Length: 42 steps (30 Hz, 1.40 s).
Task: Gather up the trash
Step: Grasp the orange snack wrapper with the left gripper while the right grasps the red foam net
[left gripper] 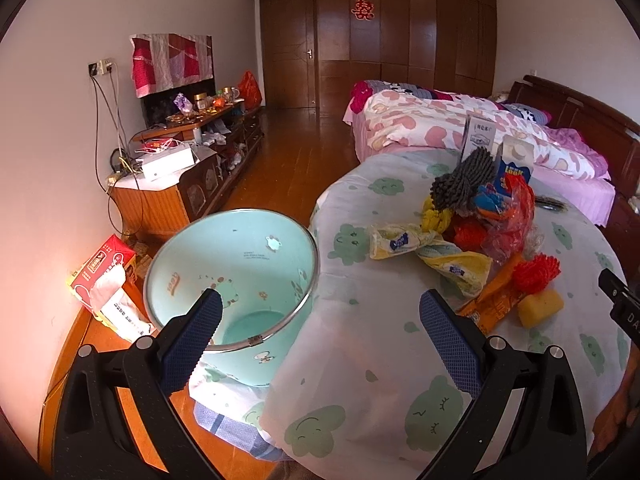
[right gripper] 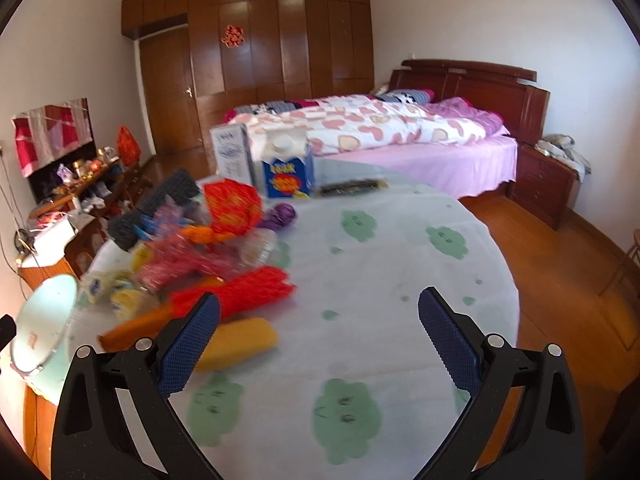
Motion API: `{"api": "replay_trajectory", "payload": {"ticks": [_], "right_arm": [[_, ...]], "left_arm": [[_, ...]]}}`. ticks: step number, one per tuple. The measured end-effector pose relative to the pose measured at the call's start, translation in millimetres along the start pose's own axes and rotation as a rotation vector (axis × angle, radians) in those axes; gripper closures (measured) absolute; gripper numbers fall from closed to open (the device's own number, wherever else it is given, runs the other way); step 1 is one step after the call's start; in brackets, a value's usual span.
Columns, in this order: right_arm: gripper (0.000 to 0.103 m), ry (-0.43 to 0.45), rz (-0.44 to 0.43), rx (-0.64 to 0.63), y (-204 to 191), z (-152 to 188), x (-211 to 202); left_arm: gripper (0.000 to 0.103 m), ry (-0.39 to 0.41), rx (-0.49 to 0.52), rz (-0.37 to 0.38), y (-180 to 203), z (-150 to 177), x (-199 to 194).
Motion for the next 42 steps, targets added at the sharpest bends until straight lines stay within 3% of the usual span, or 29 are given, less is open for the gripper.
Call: {"api": "replay_trajectory", "payload": {"ticks": [3, 5, 11, 17, 20, 23, 25, 28, 34, 42], "right_arm": [[0.012, -0.057, -0.013, 0.028, 10.7, 6.7, 13.9], [0.024, -0.097, -0.04, 0.028, 7.5, 10.2, 21.8], [0.025, -0.123, -0.062, -0.001, -2.7, 13.6, 30.7], [0.025, -0.108, -0.031, 0.034, 14.2, 2.2, 31.7], [0.025, -0.126, -0.043, 0.052, 17.9, 3.9, 33.2], [0.025, -0.14, -0.059, 0.058, 15.4, 7.7, 34.3], [0.025, -0.139, -0.056, 0.05, 13.1, 8.9, 33.9], [0.025, -0.145, -0.062, 0.055, 11.4, 10.8, 33.9], [0.025, -0.123, -0.057, 0.058, 12.2, 6.1, 25.8], [0.025, -0.107, -0.046, 0.06, 14.5, -0.1, 22.3]], "left_arm": [[0.006, -0.021, 0.041, 0.004, 9.5, 7.7, 13.0], [0.006, -0.043, 0.054, 0.024, 16.3, 12.2, 21.7], [0.009, -0.041, 0.114, 0.14, 53.7, 6.2, 29.7], [0.021, -0.067, 0.232, 0.24, 110.7, 4.1, 45.6], [0.03, -0.104, 0.277, 0.257, 128.5, 11.1, 55.0], [0.054, -0.144, 0.295, 0.29, 138.4, 17.4, 64.3], [0.08, -0.151, 0.306, 0.312, 139.7, 19.3, 65.7], [0.091, -0.141, 0.307, 0.34, 138.8, 17.2, 59.2], [0.098, -0.105, 0.312, 0.375, 131.1, 11.1, 37.1], [0.1, -0.035, 0.3, 0.367, 103.9, -1.1, 7.4]]}}
Point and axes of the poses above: each gripper's, at about its wrist camera, not at the fingertips, and x roughly the way its jaws point, y to its right, z to its underside, the point moved 9 cm from there along x, roughly the way its jaws point, and after that the axes turned 8 degrees about -y, right-handed, at the moved point
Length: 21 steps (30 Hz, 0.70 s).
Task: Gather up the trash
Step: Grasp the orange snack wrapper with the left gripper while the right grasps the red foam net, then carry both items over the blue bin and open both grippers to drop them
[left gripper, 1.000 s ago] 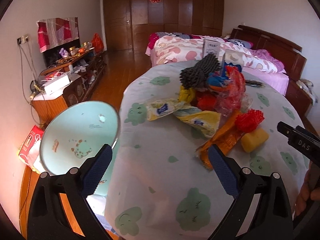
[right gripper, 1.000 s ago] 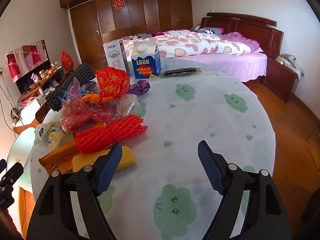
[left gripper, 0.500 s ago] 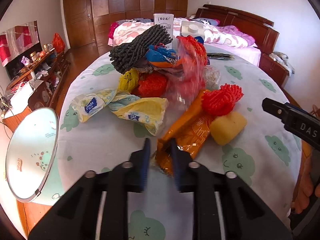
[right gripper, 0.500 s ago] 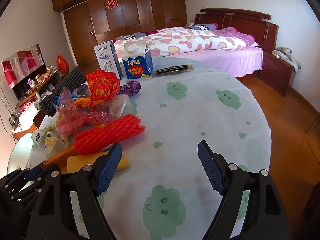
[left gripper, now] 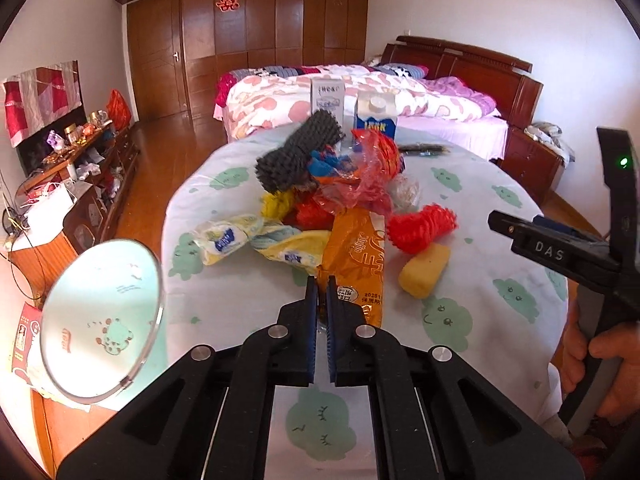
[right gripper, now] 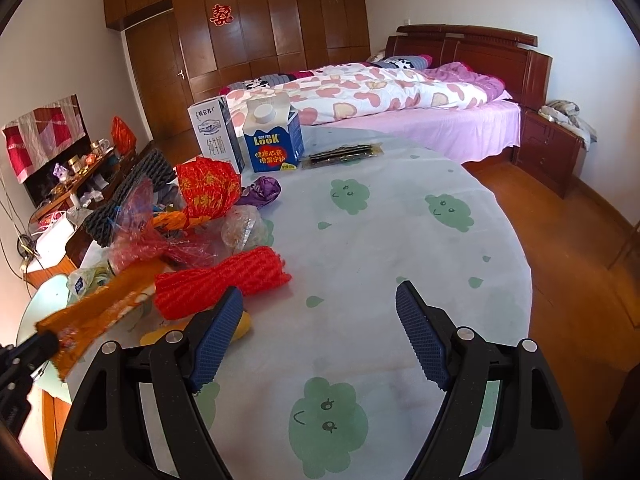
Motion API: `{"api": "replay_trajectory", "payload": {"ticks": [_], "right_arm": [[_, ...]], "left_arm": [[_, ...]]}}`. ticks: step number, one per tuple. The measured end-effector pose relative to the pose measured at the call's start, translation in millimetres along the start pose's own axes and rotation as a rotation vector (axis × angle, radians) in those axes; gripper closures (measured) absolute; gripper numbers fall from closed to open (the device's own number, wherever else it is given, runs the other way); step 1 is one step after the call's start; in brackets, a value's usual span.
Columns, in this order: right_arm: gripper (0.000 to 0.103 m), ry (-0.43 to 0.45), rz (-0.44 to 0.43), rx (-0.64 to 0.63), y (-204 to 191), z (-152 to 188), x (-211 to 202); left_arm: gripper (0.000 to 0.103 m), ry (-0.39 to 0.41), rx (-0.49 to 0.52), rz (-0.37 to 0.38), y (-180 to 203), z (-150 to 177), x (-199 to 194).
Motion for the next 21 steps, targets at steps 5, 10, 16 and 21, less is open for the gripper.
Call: {"api": "replay_trajectory", "payload": {"ticks": [5, 10, 16, 21], "right_arm": [[0.024, -0.022, -0.042, 0.012, -11.1, -7.8, 3.3], [0.024, -0.103, -0.087, 0.046, -30.5, -9.9, 26.1], [0.03, -0.226, -0.097, 0.104, -46.4, -5.3, 64.6], [0.064, -0.252, -0.162, 0.106, -57.0, -3.9, 76.3]], "left_arm": [[0.1, 0.072, 0.006, -0.002, -6.8, -11.4, -31.3], [0.1, 0.132, -0.027, -0.028, -27.0, -24.4, -52.8], [0.1, 0.182, -0.092, -0.149, -78.7, -36.2, -69.6], [0.1, 0.182, -0.158, -0.212, -115.4, -33.6, -77.3]]}}
Point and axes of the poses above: each gripper's, at about its wrist camera, not at the fingertips, and x roughly the way its jaws point, y to its right, z to its underside, the point moved 9 cm from there along x, roughly the way its jaws point, and after that the axes turned 8 degrees about -y, right-handed, at the moved point
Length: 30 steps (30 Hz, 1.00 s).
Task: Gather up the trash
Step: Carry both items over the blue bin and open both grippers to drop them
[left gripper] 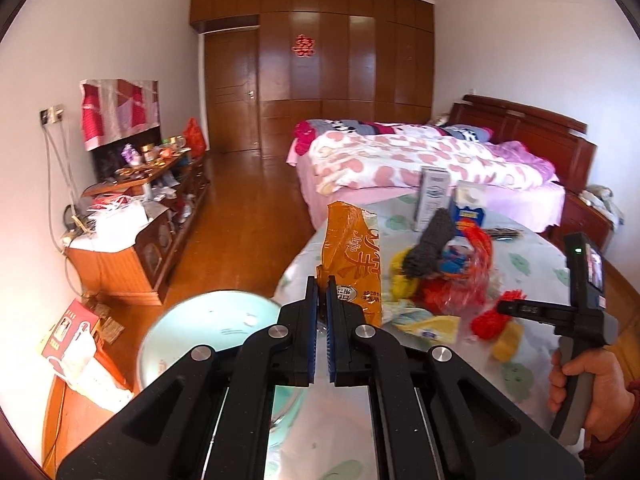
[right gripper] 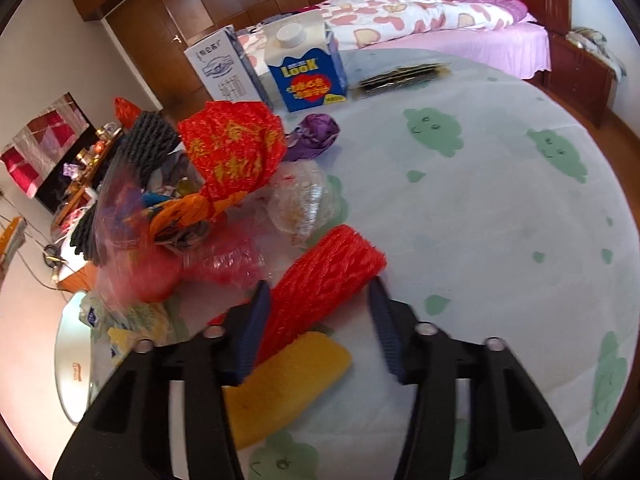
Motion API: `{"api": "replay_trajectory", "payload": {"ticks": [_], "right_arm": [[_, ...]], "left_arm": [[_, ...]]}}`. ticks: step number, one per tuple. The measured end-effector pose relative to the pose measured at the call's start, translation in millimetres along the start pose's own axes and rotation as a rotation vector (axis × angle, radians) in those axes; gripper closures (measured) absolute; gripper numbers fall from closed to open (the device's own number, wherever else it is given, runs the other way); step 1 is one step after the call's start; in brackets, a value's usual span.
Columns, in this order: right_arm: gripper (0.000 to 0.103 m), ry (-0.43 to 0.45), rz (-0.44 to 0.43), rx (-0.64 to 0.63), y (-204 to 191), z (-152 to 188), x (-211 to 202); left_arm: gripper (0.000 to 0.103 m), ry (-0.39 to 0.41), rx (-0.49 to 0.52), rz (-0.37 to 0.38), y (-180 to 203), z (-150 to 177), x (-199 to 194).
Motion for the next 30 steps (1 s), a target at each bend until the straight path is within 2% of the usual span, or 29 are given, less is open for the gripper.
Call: {"api": "replay_trajectory", "payload": {"ticks": [4, 7, 11, 15, 23, 30], "right_arm": [[0.093, 0.024, -0.018, -0.023, -3.6, -2.6, -9.0], [0.093, 0.082, -0.017, -0.018, -2.1, -8.8, -28.8], [0.094, 0.214, -0.016, -0.038, -11.4, -21.2, -71.0], [0.094, 0.289, -0.057, -0.134, -52.2, -27.1, -99.8], [0.093, 0.252, -0.205, -0.363, -170.8, 2.3, -91.1], [0.093, 0.141, -0.28, -0.513, -260.7, 42.6, -50.4]], "left_arm": [[0.1, -0.01, -0.03, -0.043, -20.3, 5.8, 3.6], [0.1, -0.029, -0.066, -0.061, -36.4, 9.9, 9.1], [0.1, -0.03, -0.094, -0.093, -53.5, 11.8, 9.4], [0.1, -0.032, -0.131, -0.136, -71.9, 12.5, 6.0], [0.1, -0.079, -0.169, -0.213, -109.4, 17.2, 9.2], [0.1, -0.137, -0.188, -0.246, -136.8, 29.6, 21.3]]}}
Point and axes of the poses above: each gripper's, at about its wrist camera, not at the fingertips, and x roughly the way its jaws point, y to its right, z to its underside, the point moved 9 cm from there along x, roughly the way its jaws point, and after that the axes turned 8 degrees about -y, right-handed, at the moved point
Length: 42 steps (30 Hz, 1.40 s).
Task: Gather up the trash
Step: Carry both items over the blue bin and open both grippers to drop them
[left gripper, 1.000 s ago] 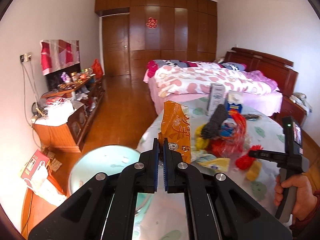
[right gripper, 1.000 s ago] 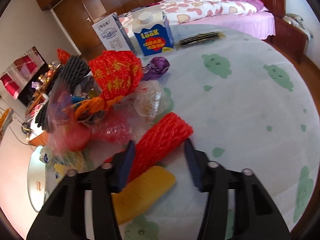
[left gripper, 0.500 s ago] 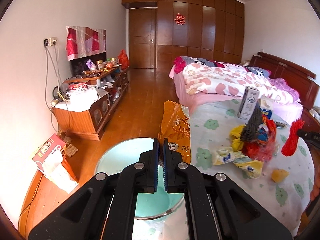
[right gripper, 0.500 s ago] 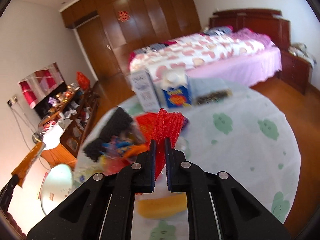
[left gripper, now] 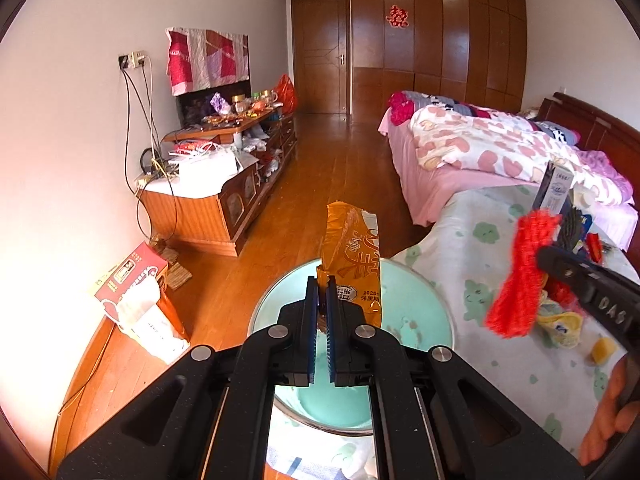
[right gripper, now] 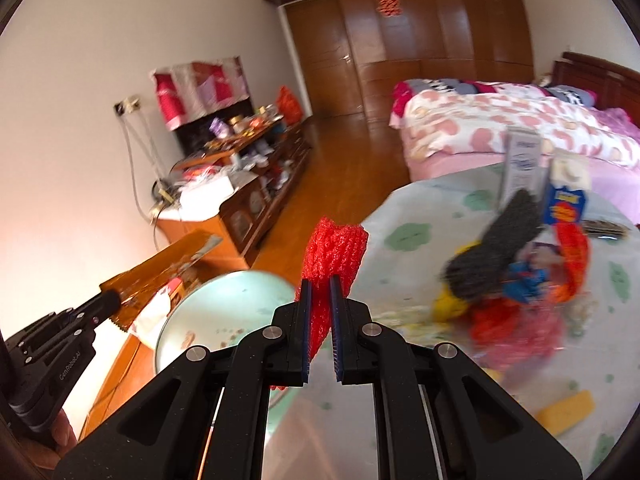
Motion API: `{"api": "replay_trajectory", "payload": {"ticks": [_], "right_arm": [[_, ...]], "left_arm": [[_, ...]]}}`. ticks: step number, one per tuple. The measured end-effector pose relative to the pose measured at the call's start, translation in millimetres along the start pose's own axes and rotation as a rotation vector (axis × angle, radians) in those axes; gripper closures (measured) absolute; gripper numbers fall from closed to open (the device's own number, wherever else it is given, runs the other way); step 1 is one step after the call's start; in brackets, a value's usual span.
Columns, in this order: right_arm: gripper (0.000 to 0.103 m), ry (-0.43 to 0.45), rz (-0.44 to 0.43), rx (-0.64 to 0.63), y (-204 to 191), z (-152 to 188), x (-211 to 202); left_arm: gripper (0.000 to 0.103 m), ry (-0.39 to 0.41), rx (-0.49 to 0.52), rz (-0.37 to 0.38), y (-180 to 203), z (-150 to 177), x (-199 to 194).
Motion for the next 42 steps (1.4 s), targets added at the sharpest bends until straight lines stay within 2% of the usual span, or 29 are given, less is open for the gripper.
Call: {"api": "replay_trajectory", "payload": {"ticks": [6, 11, 15, 16, 18, 19, 20, 21, 22, 24, 26, 28, 30, 35, 37, 42], "right_arm": [[0.093, -0.099, -0.039, -0.06, -42.7, 15.2, 39.4], [0.093, -0.198, -0.059, -0.073, -56.8, 27.8, 69.0], [0.092, -0.236, -0.059, -0.1, -63.7, 36.8, 83.4], [0.09, -0.245, -0.065, -0.103, -64.9, 39.5, 86.2], [0.08, -0.261, -0.07, -0.101, -64.4, 44.2, 89.8], [0.071, -0.261, -0.07, -0.097, -64.8, 45.3, 89.3], [0.064, -0.261, -0.068, -0.096, -64.2, 44.2, 91.7], [0.061, -0.255, -0.065, -0.095, -63.2, 43.5, 90.7], [0.059, -0.25, -0.062, -0.095, -62.8, 42.9, 89.5], [0.057, -0.236, -0.056, -0.093, -62.0, 40.1, 86.9], [0.049, -0.221, -0.049, -0.09, -59.9, 36.5, 82.0], [0.043, -0.189, -0.034, -0.089, -54.8, 31.8, 72.1], [0.041, -0.164, -0.022, -0.092, -50.0, 28.7, 63.9], [0.035, -0.115, 0.015, -0.084, -31.8, 23.7, 41.2], [0.035, -0.099, 0.032, -0.085, -22.0, 22.8, 30.4], [0.031, -0.062, 0.066, -0.067, 2.0, 25.6, 4.8]], "left_arm": [[0.1, -0.085, -0.002, -0.013, -8.9, 14.6, 27.5], [0.1, -0.146, -0.005, -0.029, -16.9, 26.8, 47.9], [0.099, -0.179, -0.01, -0.041, -22.3, 34.0, 59.2], [0.098, -0.185, -0.014, -0.042, -23.6, 35.3, 60.9], [0.096, -0.191, -0.019, -0.044, -26.4, 37.1, 62.9], [0.096, -0.192, -0.02, -0.049, -27.7, 37.3, 63.2], [0.094, -0.194, -0.022, -0.052, -29.9, 37.1, 63.2], [0.081, -0.194, -0.03, -0.058, -32.2, 36.5, 62.8], [0.073, -0.189, -0.039, -0.064, -35.2, 35.5, 61.4], [0.066, -0.176, -0.048, -0.079, -38.6, 32.4, 58.3], [0.056, -0.159, -0.058, -0.086, -40.4, 28.7, 53.9], [0.04, -0.138, -0.078, -0.096, -42.7, 24.4, 47.6], [0.032, -0.123, -0.1, -0.091, -42.5, 20.8, 41.7], [0.022, -0.083, -0.122, -0.036, -27.7, 13.7, 25.4], [0.016, -0.07, -0.114, -0.042, -21.3, 12.4, 20.1], [0.012, -0.049, -0.117, -0.04, -7.9, 13.0, 10.6]]}}
Point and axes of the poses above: each gripper's, at about its wrist camera, not at the fingertips, and x roughly the way its jaws point, y to its right, z to its underside, the point moved 9 cm from there along x, roughly the way its jaws point, and after that the axes turned 8 degrees about -y, right-handed, at the moved point
